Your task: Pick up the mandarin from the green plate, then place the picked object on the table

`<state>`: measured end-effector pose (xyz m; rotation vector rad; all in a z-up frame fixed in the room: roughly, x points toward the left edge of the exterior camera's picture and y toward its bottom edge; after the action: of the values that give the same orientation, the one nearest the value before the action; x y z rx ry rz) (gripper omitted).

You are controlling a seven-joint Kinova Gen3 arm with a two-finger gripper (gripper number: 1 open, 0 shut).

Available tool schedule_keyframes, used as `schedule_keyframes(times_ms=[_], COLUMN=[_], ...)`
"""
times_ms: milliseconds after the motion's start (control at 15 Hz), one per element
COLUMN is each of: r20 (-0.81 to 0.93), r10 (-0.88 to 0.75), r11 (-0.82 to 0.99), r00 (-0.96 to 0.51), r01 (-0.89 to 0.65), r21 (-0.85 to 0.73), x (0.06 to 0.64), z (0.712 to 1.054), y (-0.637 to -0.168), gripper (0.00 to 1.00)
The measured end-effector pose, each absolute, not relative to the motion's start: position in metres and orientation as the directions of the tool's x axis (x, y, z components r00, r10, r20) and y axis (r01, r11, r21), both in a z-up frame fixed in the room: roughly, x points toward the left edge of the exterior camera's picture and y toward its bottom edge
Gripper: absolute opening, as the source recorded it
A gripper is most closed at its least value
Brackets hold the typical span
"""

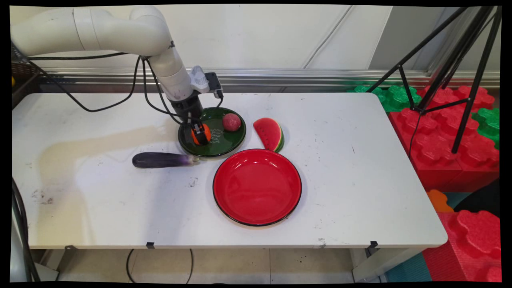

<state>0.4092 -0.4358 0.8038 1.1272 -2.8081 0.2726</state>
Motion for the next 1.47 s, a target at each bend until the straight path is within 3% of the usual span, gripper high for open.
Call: schedule_keyframes(times_ms=[600, 1000, 1467], r20=[0.186, 0.255, 0.332], r10=[-0.683, -0.68, -0.659], r11=[0.685, 0.643, 0.602], r00=[-0.707, -0.687, -0.675], r01=[-0.708, -0.726, -0.737], r21=[-0.173, -0.242, -0.307], x=[0.411, 0.401, 0.393], z=[0.821, 0.872, 0.94], y=[-0.435, -0.426, -0.373], gripper=[0.0, 0.0, 0.0])
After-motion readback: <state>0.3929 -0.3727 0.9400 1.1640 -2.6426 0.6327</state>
